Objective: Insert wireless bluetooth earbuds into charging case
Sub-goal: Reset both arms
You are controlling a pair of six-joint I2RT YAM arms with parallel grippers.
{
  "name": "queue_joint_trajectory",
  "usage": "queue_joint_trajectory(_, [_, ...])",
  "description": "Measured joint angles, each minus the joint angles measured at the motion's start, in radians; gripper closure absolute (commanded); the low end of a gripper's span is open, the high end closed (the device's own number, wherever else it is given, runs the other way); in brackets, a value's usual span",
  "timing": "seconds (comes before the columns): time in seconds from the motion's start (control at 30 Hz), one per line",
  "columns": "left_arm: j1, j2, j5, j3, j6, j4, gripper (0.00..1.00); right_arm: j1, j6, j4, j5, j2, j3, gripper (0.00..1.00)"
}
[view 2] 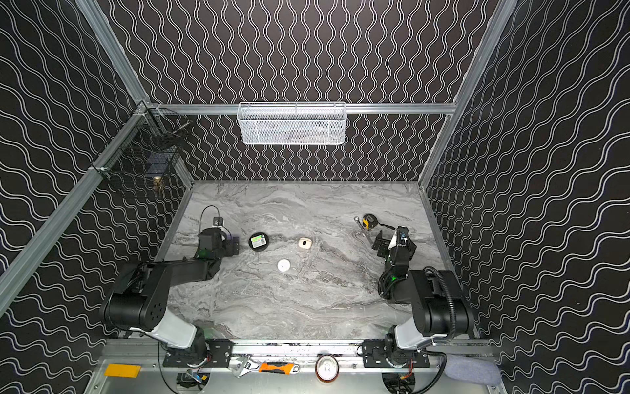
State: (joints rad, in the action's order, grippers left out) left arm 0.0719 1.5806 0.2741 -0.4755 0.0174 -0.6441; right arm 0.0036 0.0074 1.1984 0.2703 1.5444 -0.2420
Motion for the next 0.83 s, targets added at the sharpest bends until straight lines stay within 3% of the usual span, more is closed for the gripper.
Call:
queue_joint_trajectory(0.07, [-0.023, 0.053, -0.039, 0.088, -0.006, -0.161, 0.01, 0.0, 0.0, -0.009, -0.011, 0.002, 0.001, 0.0])
queue_joint_trajectory(0.13, [-0.027, 0.066, -0.102, 0.134, -0.022, -0.196, 0.01, 0.0, 0.001, -0.007, -0.021, 0.002, 0.0, 0.0])
queue_joint_trajectory(0.3, [-0.033, 0.072, -0.151, 0.122, -0.033, -0.331, 0.01, 0.0, 0.001, -0.004, -0.023, 0.003, 0.001, 0.0])
queue_joint_trajectory(0.53, [-0.03, 0.076, -0.224, 0.108, -0.064, -0.348, 0.01, 0.0, 0.001, -0.004, -0.024, 0.003, 0.001, 0.0])
queue_joint_trajectory(0.83, [-0.029, 0.08, -0.237, 0.1, -0.072, -0.349, 0.01, 0.0, 0.001, -0.004, -0.025, 0.003, 0.001, 0.0])
